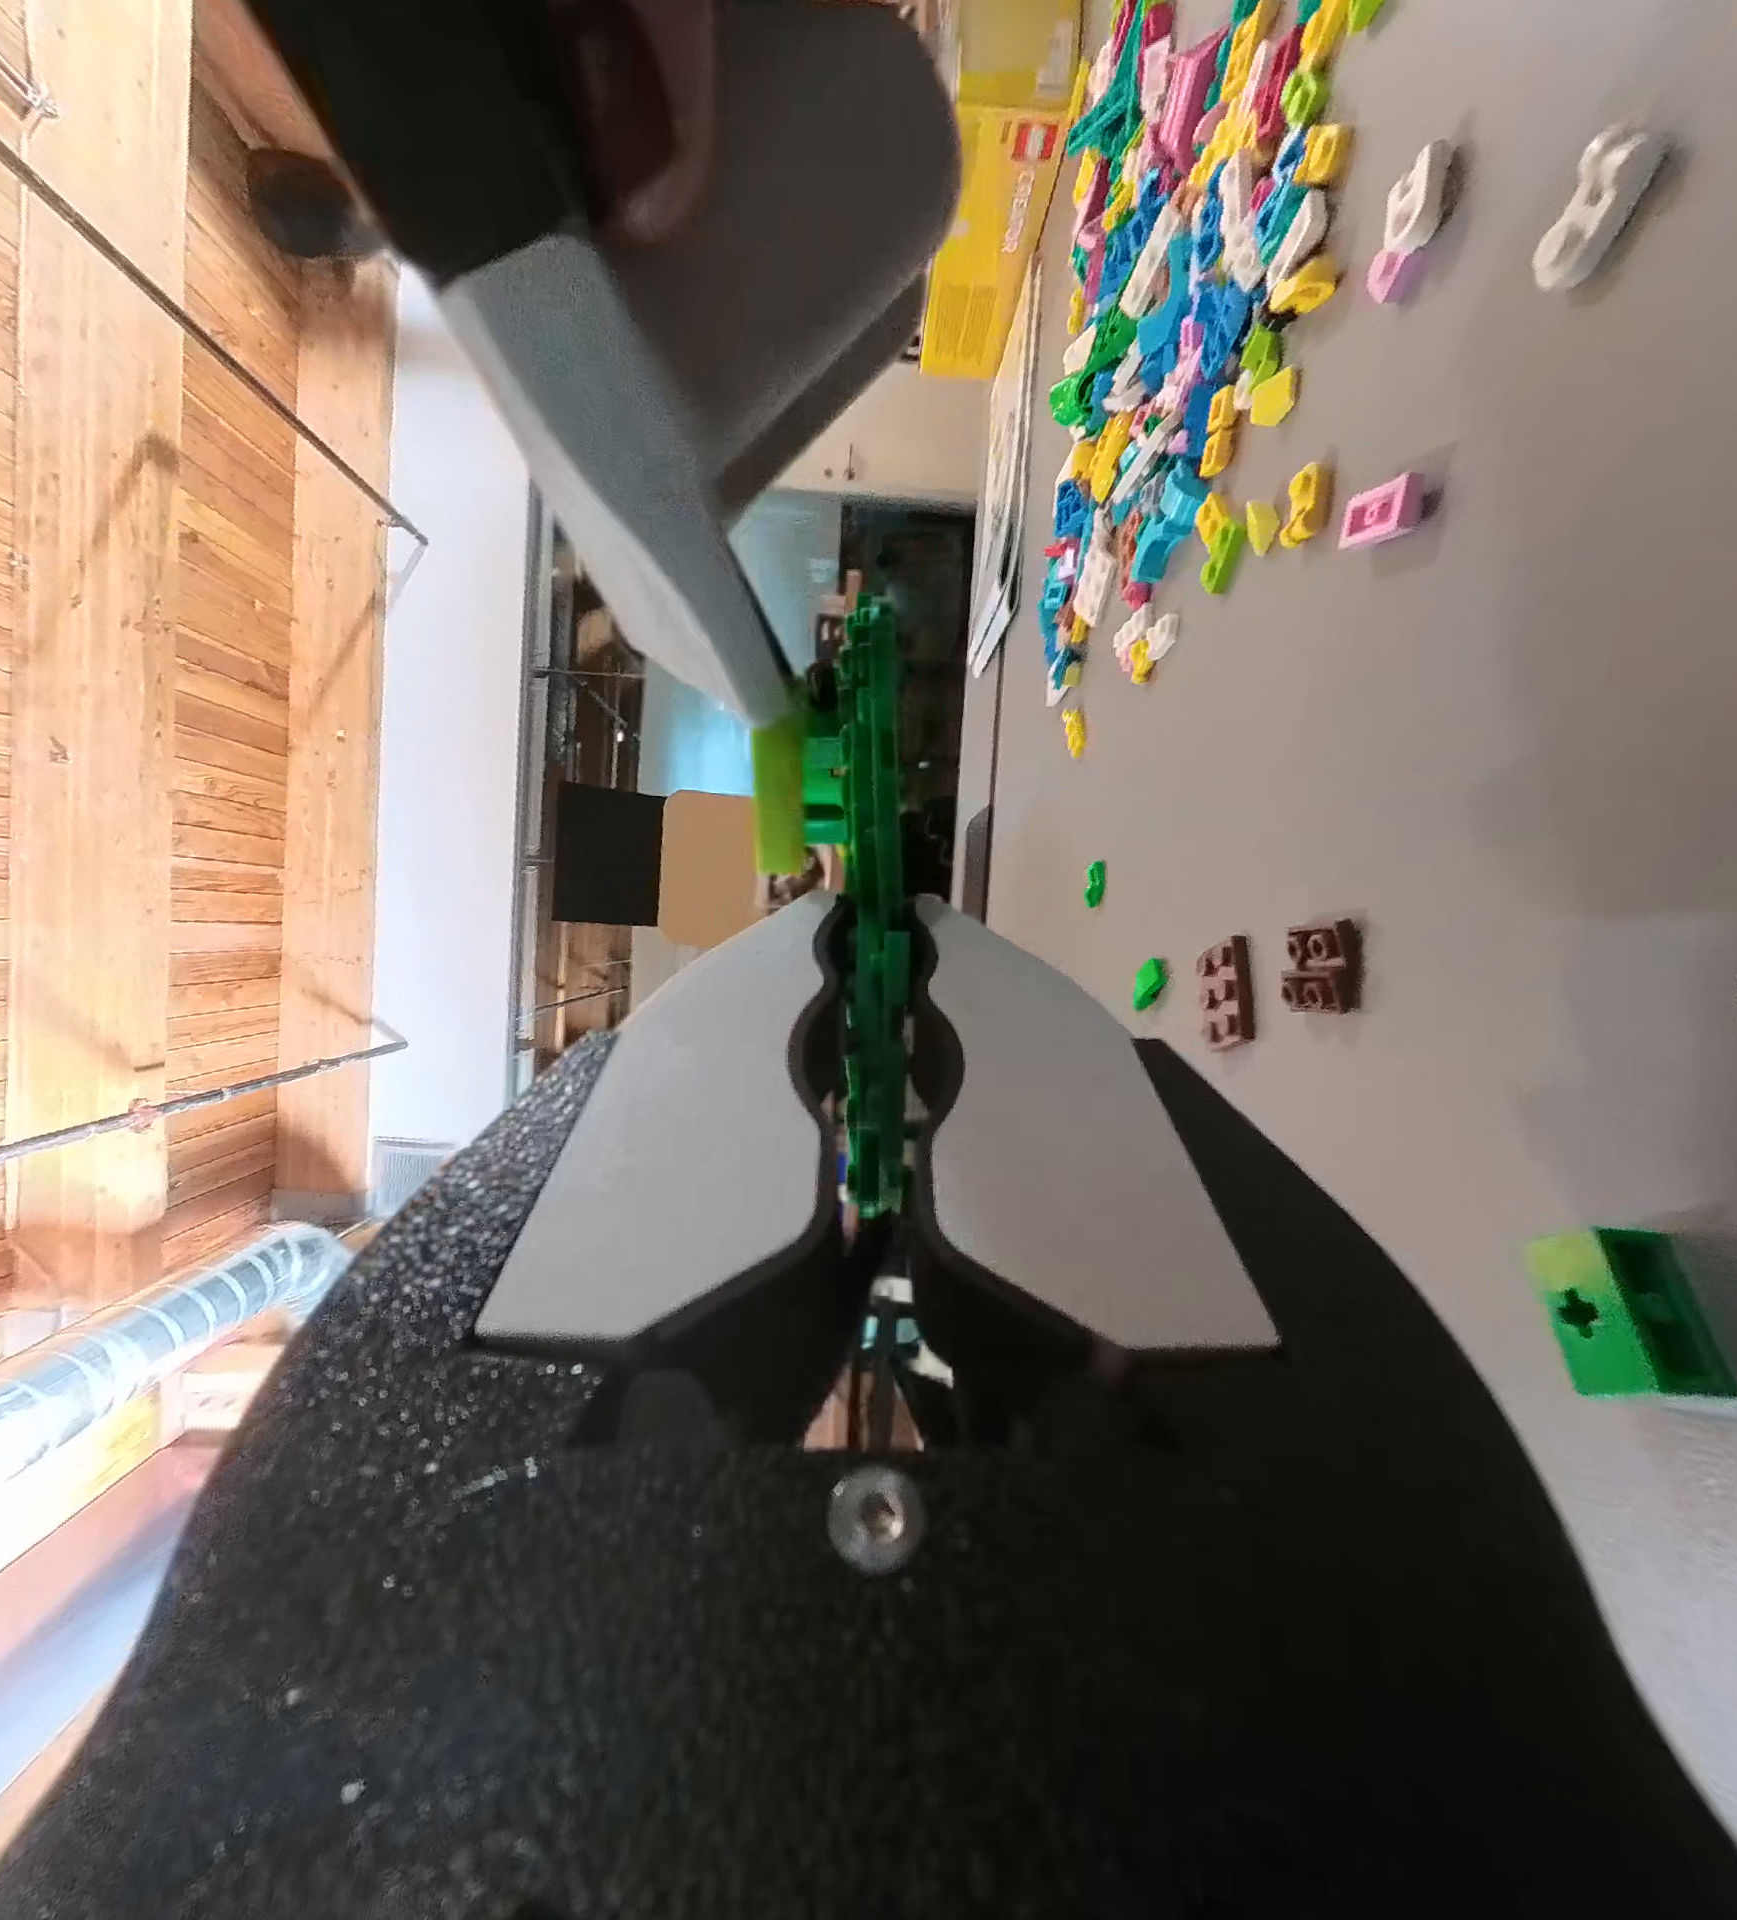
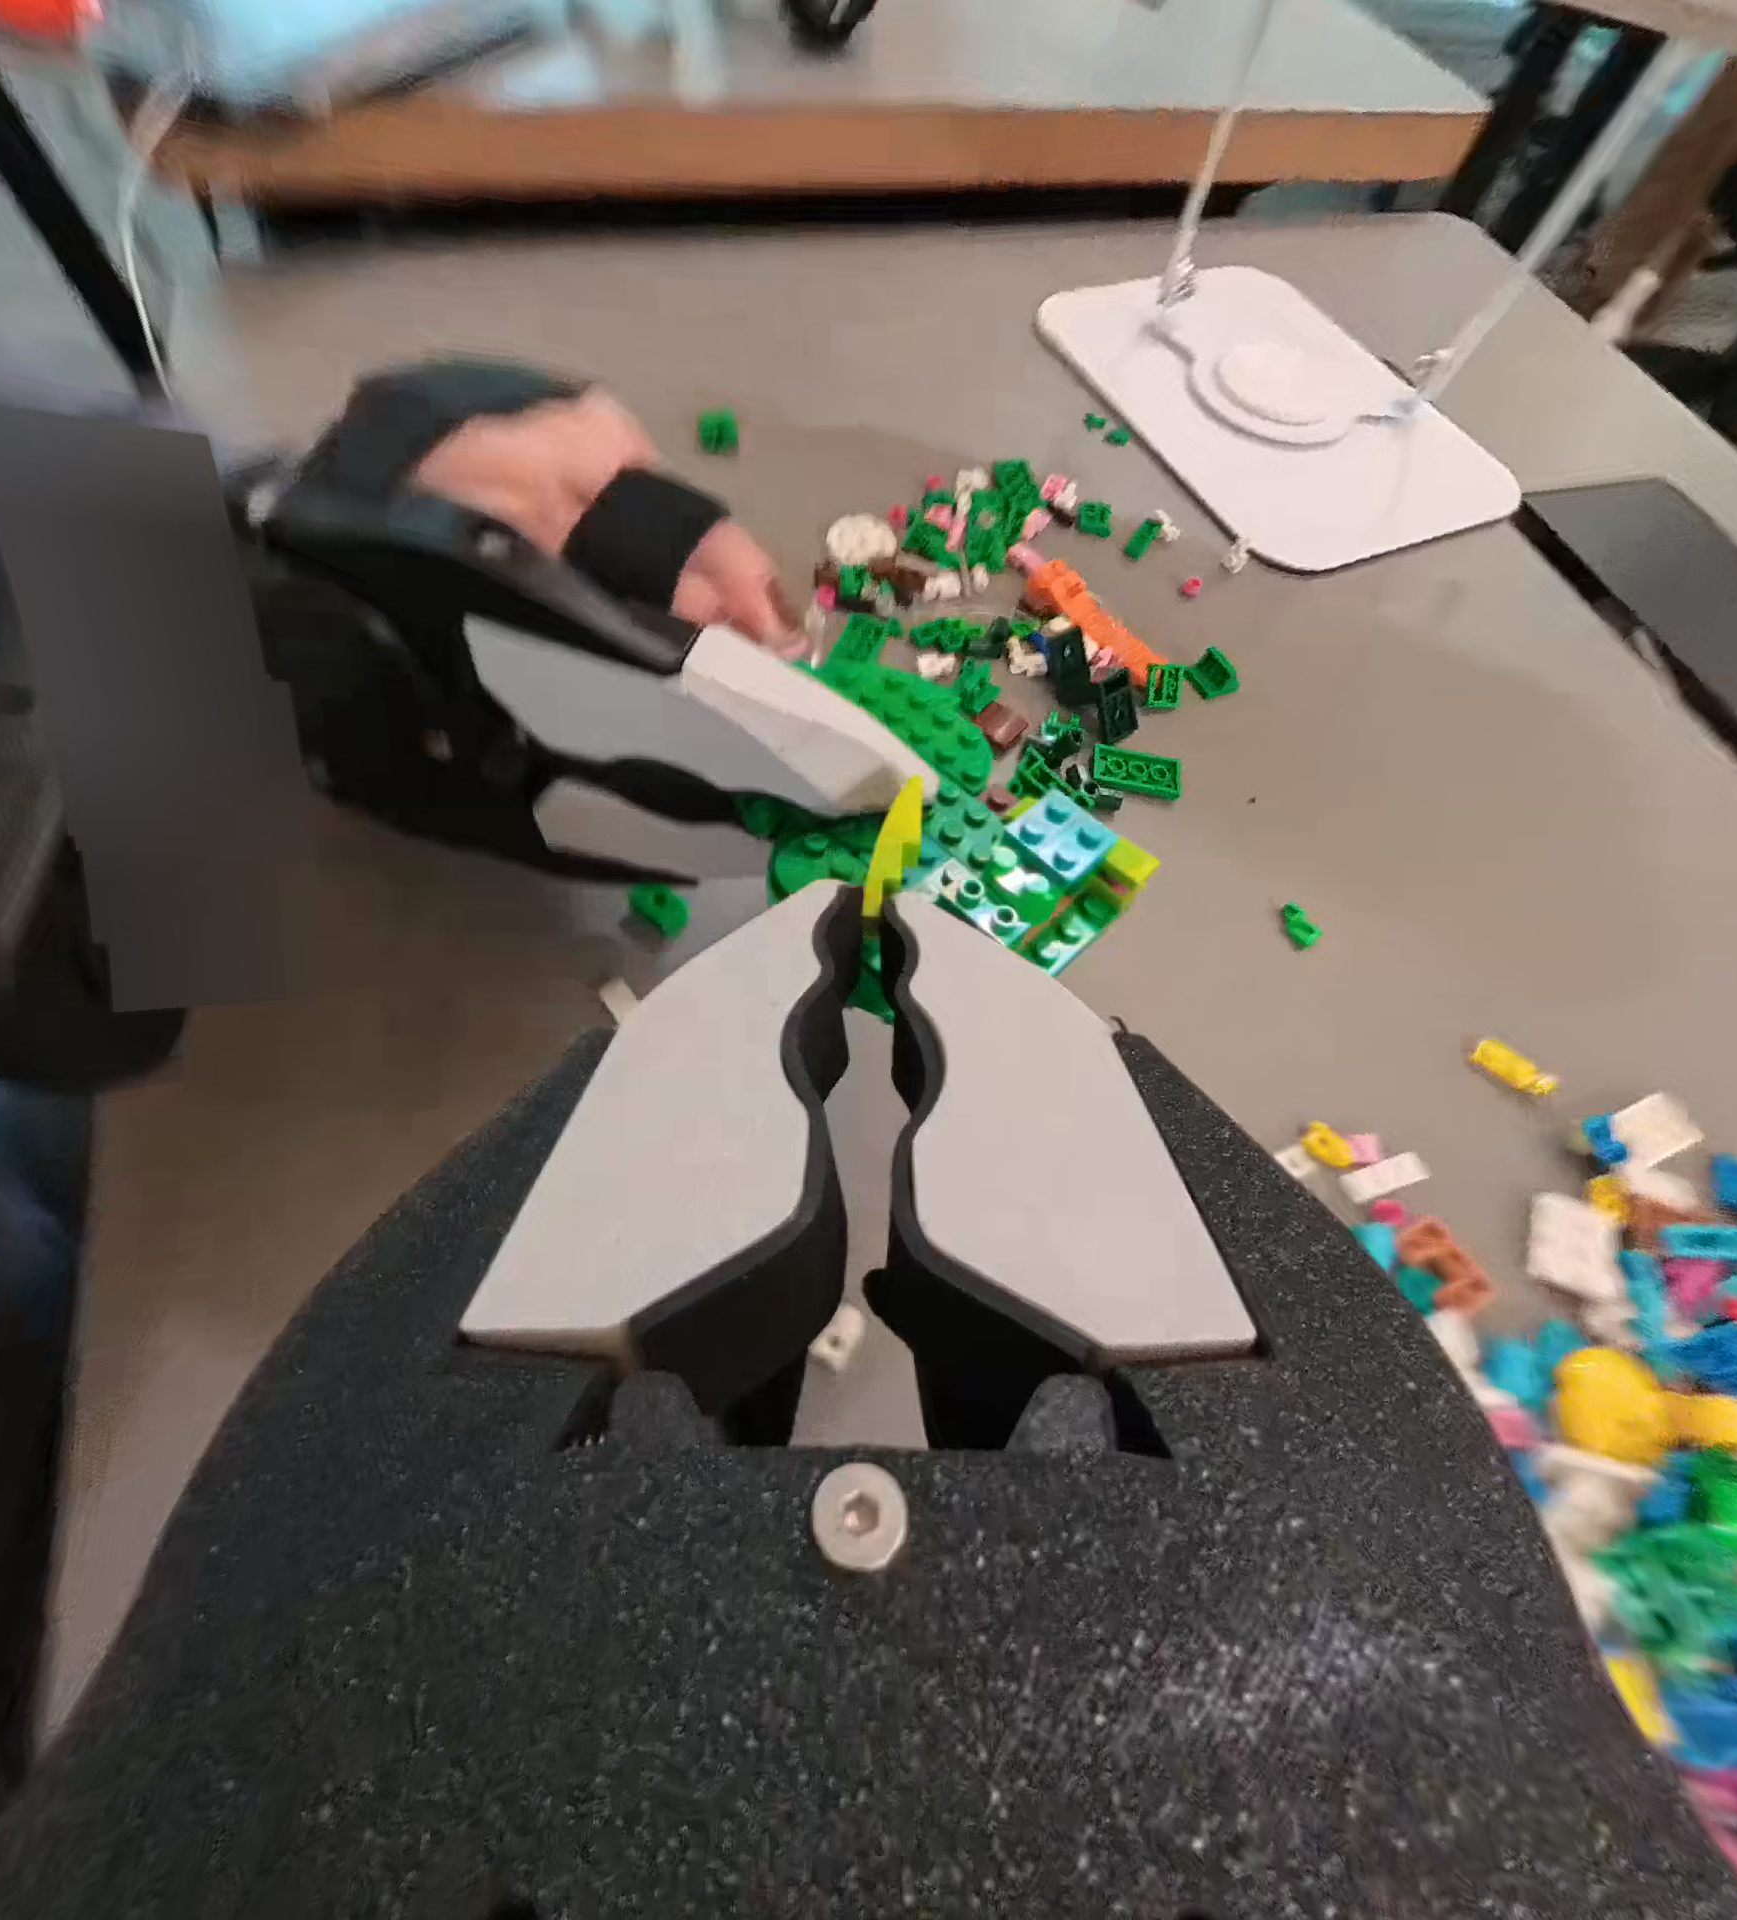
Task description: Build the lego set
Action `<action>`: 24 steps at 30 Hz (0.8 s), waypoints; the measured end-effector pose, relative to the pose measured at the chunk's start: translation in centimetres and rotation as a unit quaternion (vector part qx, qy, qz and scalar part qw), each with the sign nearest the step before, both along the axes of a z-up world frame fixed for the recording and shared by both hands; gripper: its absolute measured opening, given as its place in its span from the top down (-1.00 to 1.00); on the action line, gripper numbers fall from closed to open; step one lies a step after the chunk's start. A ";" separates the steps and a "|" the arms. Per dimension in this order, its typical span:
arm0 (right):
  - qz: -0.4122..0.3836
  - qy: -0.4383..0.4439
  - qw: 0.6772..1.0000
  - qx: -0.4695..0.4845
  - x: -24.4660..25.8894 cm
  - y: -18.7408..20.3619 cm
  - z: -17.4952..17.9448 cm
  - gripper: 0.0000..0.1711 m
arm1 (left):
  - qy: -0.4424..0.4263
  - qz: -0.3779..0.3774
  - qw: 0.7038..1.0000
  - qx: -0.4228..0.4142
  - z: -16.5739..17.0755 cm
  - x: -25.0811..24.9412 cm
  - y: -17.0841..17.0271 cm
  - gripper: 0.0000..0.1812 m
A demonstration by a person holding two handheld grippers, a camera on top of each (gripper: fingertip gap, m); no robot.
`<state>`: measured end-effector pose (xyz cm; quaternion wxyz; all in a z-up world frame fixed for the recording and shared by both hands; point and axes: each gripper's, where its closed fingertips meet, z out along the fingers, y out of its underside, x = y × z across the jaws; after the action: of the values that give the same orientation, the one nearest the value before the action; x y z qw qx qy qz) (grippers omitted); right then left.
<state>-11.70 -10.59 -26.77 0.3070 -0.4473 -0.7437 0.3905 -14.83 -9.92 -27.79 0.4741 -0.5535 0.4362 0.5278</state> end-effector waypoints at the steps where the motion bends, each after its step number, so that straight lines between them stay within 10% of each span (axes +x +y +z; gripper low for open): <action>1: -0.024 0.013 0.998 -0.054 -0.1 0.2 0.4 0.97 | 0.007 0.005 1.000 0.003 0.0 -0.1 0.0 0.92; 7: -0.124 0.075 0.853 -0.502 0.4 1.8 2.3 0.98 | 0.026 0.029 0.999 0.010 0.1 -0.2 0.2 0.92; 12: -0.158 0.074 0.778 -0.604 0.7 2.0 0.7 0.98 | 0.032 0.031 0.999 0.004 -0.1 -0.2 0.3 0.92; 20: -0.148 0.029 0.920 -0.363 -0.1 0.3 -0.4 0.98 | 0.028 0.028 0.999 -0.007 -0.5 -0.1 0.3 0.92; 24: -0.149 0.002 0.941 -0.304 -0.6 -0.1 -0.6 0.98 | 0.021 0.028 0.999 -0.011 -0.6 -0.2 0.4 0.92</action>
<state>-12.32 -10.67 -27.35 0.2128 -0.6242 -0.5140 0.5485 -15.06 -9.55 -28.40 0.4435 -0.5599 0.4360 0.5475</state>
